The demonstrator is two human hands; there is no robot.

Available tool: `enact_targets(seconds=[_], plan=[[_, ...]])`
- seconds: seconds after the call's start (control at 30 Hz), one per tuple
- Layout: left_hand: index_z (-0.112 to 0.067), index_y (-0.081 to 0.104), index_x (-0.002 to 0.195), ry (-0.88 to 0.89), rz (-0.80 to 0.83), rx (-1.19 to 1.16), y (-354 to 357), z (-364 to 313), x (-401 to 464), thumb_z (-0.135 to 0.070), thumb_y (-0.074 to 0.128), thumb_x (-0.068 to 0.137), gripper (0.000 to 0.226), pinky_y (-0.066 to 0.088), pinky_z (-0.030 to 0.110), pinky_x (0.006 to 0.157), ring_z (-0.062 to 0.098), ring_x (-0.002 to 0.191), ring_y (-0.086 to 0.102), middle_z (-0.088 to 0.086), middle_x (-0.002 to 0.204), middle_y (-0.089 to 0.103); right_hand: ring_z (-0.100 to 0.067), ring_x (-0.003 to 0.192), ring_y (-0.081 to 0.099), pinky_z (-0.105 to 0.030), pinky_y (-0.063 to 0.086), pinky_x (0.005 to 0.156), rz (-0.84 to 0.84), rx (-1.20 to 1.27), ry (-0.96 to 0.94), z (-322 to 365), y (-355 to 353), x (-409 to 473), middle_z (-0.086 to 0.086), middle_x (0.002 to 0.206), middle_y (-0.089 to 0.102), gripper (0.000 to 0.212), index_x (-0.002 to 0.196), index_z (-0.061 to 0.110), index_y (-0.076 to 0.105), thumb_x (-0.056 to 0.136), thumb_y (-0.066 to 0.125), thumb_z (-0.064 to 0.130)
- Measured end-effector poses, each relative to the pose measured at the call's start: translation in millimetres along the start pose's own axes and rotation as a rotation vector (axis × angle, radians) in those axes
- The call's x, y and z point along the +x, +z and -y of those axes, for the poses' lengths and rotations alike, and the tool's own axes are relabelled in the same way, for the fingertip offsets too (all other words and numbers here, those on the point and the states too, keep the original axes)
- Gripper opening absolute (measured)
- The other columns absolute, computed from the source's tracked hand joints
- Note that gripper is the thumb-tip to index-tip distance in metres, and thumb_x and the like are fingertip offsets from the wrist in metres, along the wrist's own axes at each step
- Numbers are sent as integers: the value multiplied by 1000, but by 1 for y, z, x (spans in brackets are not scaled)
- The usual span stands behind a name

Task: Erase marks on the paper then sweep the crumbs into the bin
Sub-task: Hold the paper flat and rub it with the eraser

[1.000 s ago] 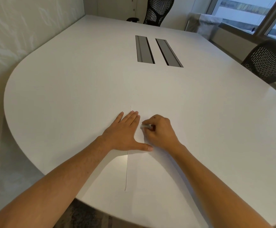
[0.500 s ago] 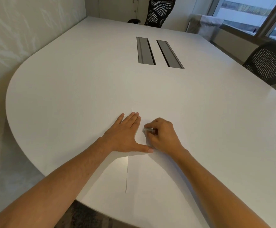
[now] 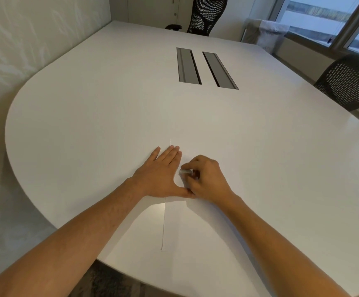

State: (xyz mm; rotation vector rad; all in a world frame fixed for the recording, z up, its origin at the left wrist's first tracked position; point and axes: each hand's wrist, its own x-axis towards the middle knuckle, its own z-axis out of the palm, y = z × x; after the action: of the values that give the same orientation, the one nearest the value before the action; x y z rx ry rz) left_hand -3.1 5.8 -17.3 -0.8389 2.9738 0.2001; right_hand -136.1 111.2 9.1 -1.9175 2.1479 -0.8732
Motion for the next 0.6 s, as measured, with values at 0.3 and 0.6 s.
enact_targets(seconds=[0.3,0.6], plan=[[-11,-8,155,-13,16,-30,-3,-2,-2,-101,22,59,135,-8,43,120,9,146,-21,0,163,-14,-21,92,64,-20,44,76,-76,-7,150,-14,4,51,-9,101,70,22,103,9,74,85,63,15],[-12,-9,154,4,9,-5,0,1,0,-98,23,62,130,-7,44,120,11,147,-19,1,163,-15,-10,70,52,-16,42,66,24,-25,-34,-1,-4,-9,-5,83,66,27,97,11,75,75,63,1]])
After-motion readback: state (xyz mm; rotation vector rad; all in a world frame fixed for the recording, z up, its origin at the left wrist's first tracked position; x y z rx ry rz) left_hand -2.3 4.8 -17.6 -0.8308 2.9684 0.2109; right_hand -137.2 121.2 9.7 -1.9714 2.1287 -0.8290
